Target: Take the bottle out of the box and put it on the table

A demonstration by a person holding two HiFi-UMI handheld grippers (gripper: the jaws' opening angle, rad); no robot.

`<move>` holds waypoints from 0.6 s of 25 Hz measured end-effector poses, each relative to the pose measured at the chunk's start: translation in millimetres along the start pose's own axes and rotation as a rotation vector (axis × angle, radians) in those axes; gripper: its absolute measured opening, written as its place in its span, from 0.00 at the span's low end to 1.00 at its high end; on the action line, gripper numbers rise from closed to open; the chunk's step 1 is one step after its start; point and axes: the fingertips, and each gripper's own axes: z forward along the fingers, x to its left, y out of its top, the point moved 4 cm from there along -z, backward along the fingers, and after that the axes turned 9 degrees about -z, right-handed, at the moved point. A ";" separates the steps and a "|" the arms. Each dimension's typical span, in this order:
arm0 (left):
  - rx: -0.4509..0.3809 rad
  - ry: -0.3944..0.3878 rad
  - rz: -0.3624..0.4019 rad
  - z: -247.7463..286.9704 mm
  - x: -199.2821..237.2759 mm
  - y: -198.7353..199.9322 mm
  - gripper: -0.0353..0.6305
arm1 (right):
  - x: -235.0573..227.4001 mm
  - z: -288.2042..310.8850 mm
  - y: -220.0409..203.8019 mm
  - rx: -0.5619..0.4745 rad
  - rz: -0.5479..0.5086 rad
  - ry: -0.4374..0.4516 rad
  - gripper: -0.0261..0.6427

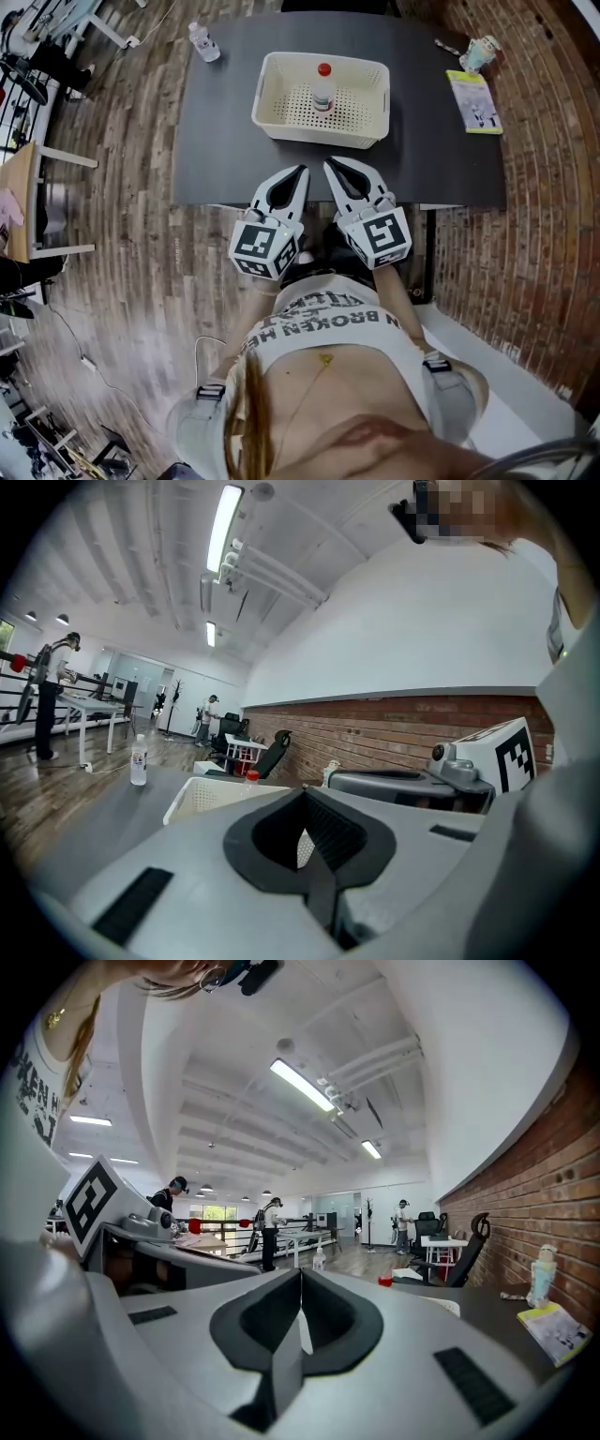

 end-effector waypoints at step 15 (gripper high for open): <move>-0.016 0.055 0.009 89.9 5.1 24.4 0.06 | -84.6 38.2 -2.0 -0.017 0.009 0.068 0.05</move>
